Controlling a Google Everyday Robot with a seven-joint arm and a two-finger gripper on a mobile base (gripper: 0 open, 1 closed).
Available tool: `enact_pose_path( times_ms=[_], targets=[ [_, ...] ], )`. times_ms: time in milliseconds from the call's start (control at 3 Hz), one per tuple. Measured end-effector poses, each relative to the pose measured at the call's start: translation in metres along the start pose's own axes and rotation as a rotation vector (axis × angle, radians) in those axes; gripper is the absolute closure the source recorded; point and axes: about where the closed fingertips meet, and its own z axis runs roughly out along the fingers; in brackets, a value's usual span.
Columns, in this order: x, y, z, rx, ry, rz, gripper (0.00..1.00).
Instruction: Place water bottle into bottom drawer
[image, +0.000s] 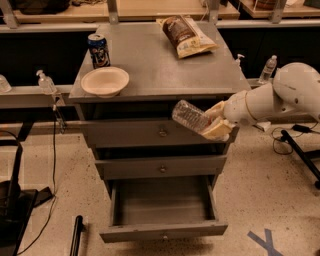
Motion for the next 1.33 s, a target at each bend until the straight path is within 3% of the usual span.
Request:
enact_pose_path(
  times_ms=[333, 667, 1000, 1333],
  targets=[
    [0.001, 0.018, 0.003, -0.070, 0.005, -0.087, 1.00],
    [0.000, 0.014, 0.004, -0.056, 0.005, -0.079, 1.00],
    [-0.002, 0.023, 0.012, -0.093, 0.044, -0.109, 1.00],
    [0.026, 0.045, 0.054, -0.161, 0.108, -0.155, 1.00]
  ],
)
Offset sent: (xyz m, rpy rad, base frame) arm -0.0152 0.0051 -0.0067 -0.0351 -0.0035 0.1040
